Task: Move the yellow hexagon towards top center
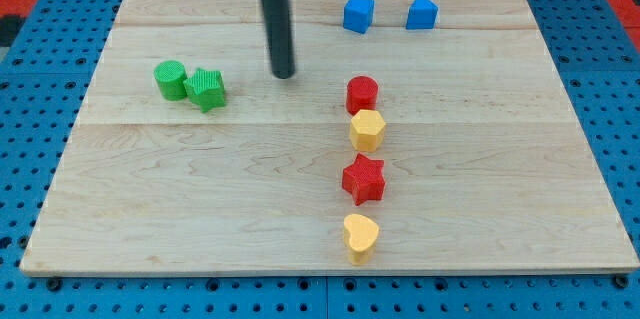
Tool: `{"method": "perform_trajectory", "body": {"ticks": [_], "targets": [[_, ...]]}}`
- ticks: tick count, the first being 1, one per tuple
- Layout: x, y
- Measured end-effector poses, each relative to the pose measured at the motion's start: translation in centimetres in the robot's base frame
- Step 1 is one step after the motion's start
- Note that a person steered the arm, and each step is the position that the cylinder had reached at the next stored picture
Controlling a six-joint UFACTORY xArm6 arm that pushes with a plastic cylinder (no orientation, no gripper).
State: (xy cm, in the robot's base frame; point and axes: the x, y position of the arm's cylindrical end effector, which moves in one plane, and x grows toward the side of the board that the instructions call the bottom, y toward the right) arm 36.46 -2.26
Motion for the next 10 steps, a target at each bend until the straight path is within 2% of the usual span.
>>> {"method": "perform_trajectory", "body": {"ticks": [1,2,3,4,5,6,7,9,10], "targets": [[0.5,6.0],[-1.0,12.1],[4.5,17.7],[10.3,18.2],[11.6,12.7],[10.9,5.5],[6.8,0.5],[-2.7,-2.5],[-5.1,-4.8]]}}
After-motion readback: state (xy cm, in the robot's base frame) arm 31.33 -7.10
